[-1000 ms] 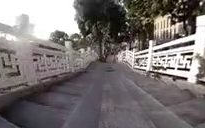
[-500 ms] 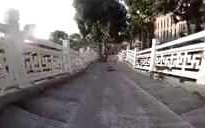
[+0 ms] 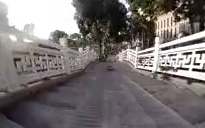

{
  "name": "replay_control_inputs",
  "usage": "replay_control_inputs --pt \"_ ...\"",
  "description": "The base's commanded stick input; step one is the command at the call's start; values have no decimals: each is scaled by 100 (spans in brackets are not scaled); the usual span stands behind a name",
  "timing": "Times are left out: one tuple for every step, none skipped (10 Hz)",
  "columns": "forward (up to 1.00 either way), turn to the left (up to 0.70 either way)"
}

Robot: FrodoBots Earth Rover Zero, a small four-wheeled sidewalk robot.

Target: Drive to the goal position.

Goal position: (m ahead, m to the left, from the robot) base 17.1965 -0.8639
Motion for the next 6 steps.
replay_control_inputs --pt "45 0" --pt "45 0" --pt "45 0" --pt "45 0" --pt "45 0" --pt "45 0"
